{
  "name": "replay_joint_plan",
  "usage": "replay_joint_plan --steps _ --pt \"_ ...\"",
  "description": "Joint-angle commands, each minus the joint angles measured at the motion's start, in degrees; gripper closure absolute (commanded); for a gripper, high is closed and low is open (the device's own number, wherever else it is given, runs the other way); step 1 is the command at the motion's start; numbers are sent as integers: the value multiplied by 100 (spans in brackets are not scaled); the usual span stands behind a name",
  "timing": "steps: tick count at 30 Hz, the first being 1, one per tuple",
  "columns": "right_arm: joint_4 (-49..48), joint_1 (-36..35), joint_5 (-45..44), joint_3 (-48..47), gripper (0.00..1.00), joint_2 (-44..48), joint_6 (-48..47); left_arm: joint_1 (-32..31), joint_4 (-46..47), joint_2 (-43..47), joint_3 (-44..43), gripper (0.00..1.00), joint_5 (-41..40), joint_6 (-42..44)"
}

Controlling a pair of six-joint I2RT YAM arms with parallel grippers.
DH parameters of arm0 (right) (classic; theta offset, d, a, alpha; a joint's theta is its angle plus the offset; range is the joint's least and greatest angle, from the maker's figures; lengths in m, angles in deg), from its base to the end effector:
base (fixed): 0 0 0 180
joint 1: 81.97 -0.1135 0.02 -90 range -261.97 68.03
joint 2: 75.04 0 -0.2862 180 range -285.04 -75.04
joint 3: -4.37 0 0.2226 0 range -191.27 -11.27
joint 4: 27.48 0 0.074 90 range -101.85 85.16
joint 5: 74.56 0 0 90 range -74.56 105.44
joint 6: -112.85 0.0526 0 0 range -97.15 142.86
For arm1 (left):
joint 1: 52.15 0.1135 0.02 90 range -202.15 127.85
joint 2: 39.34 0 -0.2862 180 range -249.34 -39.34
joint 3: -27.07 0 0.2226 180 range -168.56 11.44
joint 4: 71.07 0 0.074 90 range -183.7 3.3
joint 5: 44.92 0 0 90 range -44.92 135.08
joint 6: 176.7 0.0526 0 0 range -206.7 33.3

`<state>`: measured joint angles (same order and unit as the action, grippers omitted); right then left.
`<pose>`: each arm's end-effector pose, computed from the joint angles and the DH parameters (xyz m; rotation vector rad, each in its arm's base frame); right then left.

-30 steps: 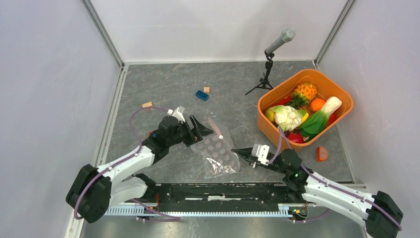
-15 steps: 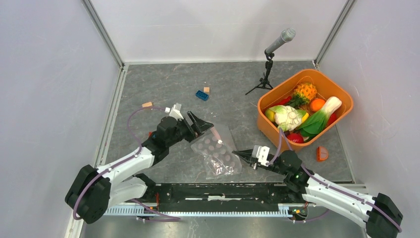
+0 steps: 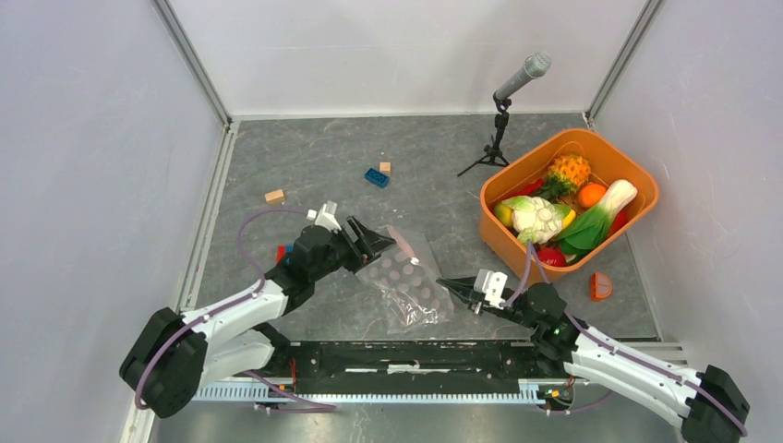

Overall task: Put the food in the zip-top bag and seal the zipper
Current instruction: Pick up the zipper food storage bag at the center of the board.

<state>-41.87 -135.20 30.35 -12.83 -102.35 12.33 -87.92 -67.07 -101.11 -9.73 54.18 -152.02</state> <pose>0.0546 0.0957 0.2151 -0.9947 1.1896 0.7897 0.1607 -0.1260 0.2266 -0.4388 2.1297 -1.2626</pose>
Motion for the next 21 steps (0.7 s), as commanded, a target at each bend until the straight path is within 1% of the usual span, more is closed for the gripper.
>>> replay_joint_plan --steps 1,5,8,11,16,21 --pt "-376 -25 -174 311 100 14 106 -18 131 179 16 20 -131 -126" --pt "-434 -19 -116 297 100 -68 155 -34 161 -108 -168 21 59 -33" --pt "-450 -26 -66 297 100 -86 189 -72 357 -308 -216 22 141 -31" --pt "-452 -23 -11 305 100 -75 200 -88 438 -482 -252 19 128 -37" --pt "-374 -20 66 278 100 -64 226 -88 1359 -546 74 18 91 -433" --pt "-392 -22 100 314 100 -25 235 -88 1309 -578 96 17 74 -447"
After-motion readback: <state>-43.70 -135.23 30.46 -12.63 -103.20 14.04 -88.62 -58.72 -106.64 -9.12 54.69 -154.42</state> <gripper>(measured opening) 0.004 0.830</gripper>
